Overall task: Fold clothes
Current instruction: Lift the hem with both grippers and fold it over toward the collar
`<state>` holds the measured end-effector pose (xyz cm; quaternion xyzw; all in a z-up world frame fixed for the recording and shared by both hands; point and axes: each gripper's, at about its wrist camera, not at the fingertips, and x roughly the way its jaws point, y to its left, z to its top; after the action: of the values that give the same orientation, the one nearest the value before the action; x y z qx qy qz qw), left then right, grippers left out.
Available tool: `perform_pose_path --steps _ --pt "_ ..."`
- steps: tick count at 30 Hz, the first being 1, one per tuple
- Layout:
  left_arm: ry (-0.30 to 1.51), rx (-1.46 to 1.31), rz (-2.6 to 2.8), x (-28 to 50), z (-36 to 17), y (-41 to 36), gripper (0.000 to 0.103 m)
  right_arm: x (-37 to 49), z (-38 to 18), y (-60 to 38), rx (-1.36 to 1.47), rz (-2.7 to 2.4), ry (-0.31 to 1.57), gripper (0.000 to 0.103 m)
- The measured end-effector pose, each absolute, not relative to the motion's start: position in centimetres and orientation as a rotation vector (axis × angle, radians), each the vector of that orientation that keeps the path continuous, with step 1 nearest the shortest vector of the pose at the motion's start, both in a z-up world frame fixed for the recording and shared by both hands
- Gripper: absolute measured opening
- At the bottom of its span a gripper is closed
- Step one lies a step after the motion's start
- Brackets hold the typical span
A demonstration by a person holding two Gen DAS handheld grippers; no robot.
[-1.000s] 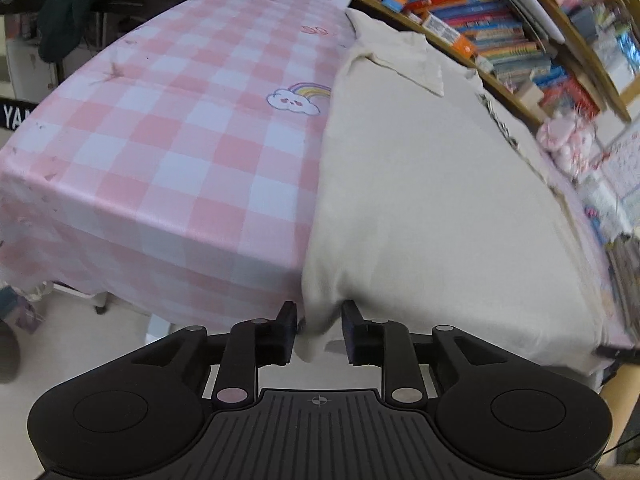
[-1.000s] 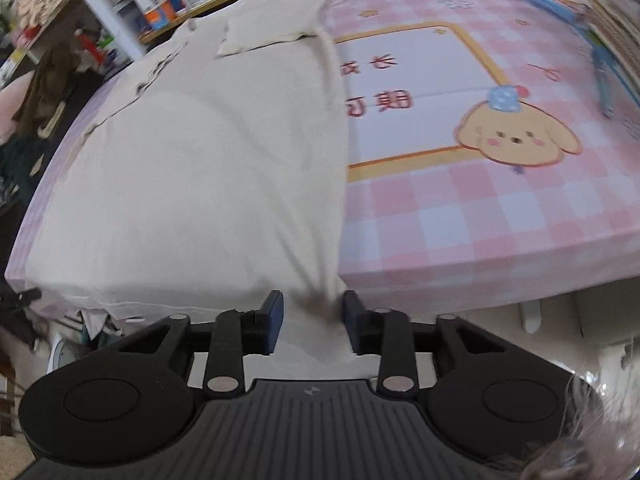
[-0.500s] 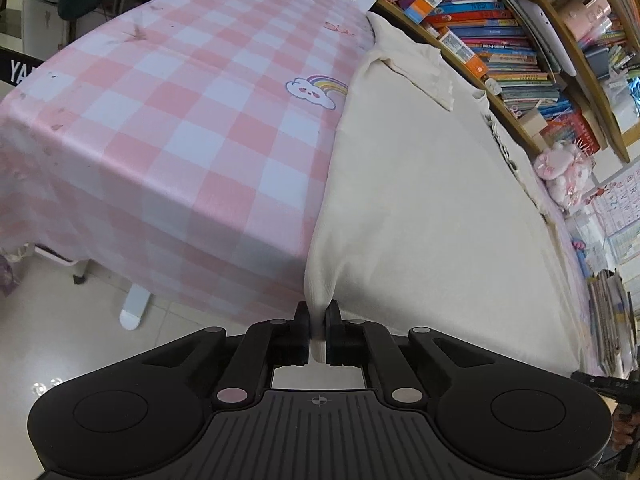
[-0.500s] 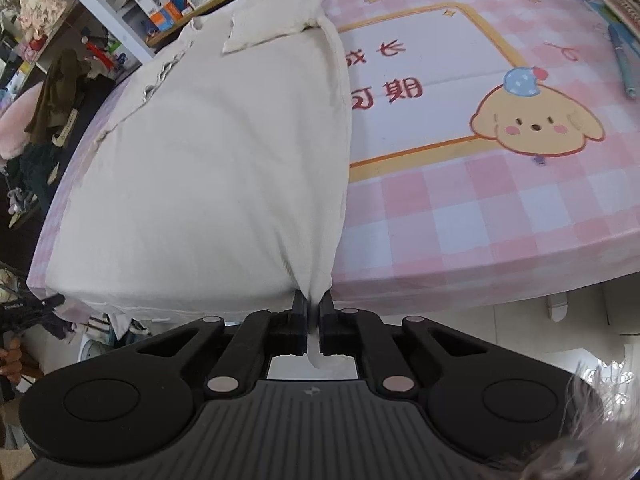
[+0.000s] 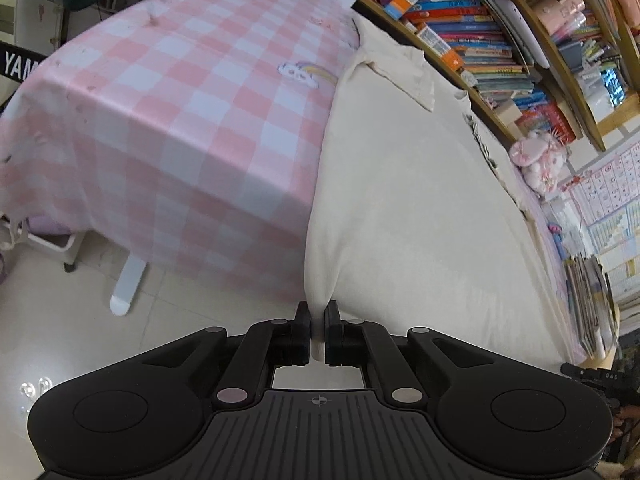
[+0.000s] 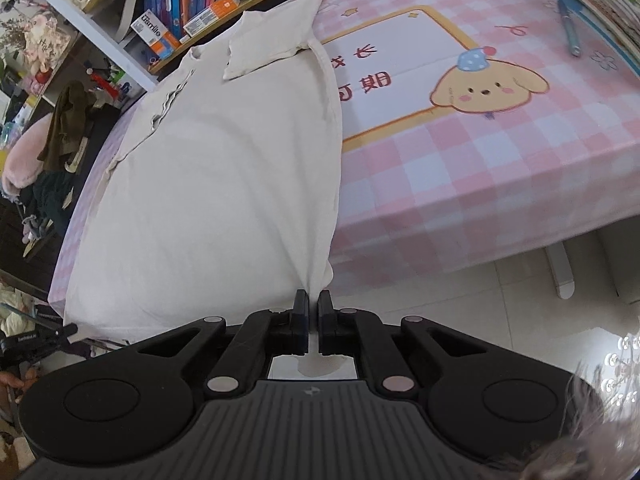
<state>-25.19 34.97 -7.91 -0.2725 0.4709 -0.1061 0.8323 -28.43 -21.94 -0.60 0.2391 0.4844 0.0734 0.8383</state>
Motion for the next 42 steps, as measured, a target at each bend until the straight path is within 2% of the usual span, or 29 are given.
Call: perform_pose_path --steps 16,31,36,42 --pt "1.155 -0.607 -0.275 -31.2 -9.9 35.0 0.005 -37.0 -1.9 -23.7 0.599 0.087 1.113 0.004" --pt "1.106 -0.661 -0.283 -31.8 -9.9 34.9 0.004 -36.8 -1.1 -23.6 0.574 0.112 1.148 0.004" --pt "0.963 -0.806 -0.313 -31.4 -8.2 35.4 0.005 -36.2 0.5 -23.5 0.610 0.166 1.079 0.004" --pt "0.703 -1.037 -0.340 -28.9 -5.5 36.5 0.004 -34.4 4.2 -25.4 0.815 0.235 0.794 0.004"
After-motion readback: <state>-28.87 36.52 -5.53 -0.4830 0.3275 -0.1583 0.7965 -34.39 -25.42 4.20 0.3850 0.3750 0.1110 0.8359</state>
